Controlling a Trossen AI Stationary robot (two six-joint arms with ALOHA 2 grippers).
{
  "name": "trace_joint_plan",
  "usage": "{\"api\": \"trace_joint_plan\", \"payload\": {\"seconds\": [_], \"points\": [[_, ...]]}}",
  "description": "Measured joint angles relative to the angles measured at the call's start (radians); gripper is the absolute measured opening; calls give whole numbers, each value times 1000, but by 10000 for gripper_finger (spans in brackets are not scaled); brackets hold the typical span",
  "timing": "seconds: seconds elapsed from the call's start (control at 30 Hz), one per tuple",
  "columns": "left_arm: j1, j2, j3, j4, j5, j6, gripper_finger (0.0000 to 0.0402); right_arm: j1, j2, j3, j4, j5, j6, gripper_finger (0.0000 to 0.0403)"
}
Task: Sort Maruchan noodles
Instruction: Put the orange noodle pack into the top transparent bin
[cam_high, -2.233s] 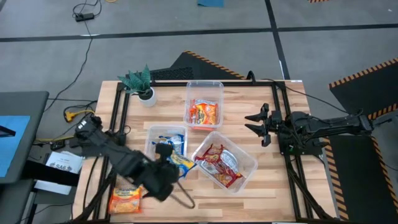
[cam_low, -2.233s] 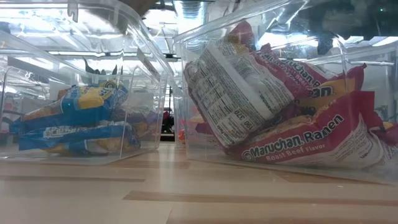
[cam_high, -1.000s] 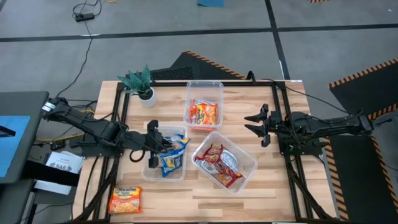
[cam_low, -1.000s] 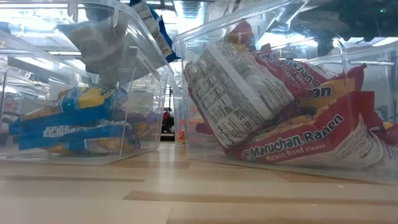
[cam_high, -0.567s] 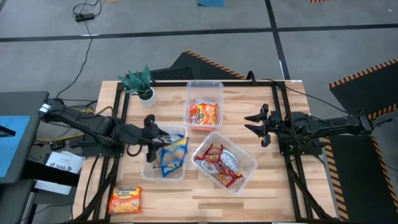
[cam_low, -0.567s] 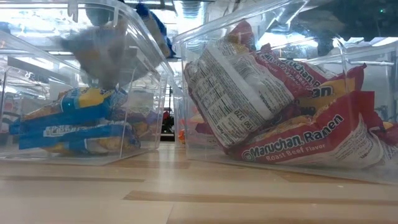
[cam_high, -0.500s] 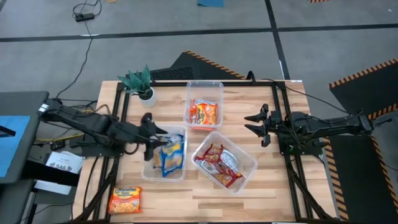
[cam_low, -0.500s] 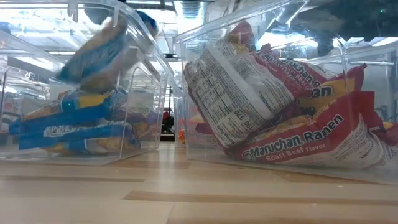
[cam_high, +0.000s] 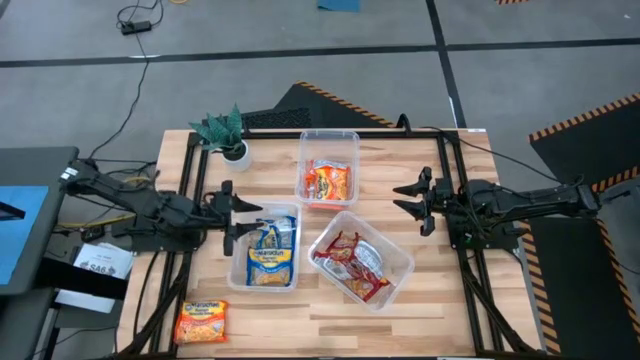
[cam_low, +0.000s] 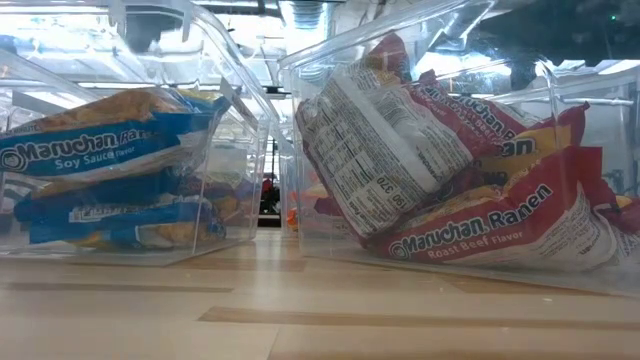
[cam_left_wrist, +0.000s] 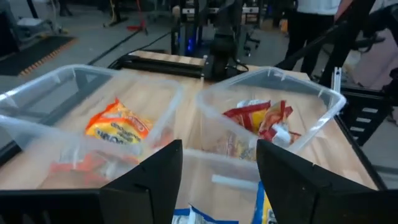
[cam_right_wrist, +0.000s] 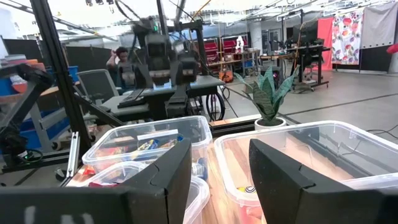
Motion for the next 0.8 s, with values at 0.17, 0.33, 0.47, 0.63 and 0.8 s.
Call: {"api": "trace_joint_plan", "payload": {"seconds": [0.17, 0.33, 0.47, 0.63, 0.8], "points": [[15, -48, -200, 325, 28, 84, 192, 0, 0, 0, 2, 0, 0, 182], [90, -95, -287, 498, 140, 133, 192, 0, 0, 0, 5, 0, 14, 182], [151, -118, -289, 500, 275, 84, 192, 0, 0, 0, 5, 0, 16, 182], [166, -118, -289, 547, 438, 56, 192, 0, 0, 0, 5, 0, 17, 182], [164, -118, -289, 600, 465, 53, 192, 0, 0, 0, 4, 0, 18, 182]]}}
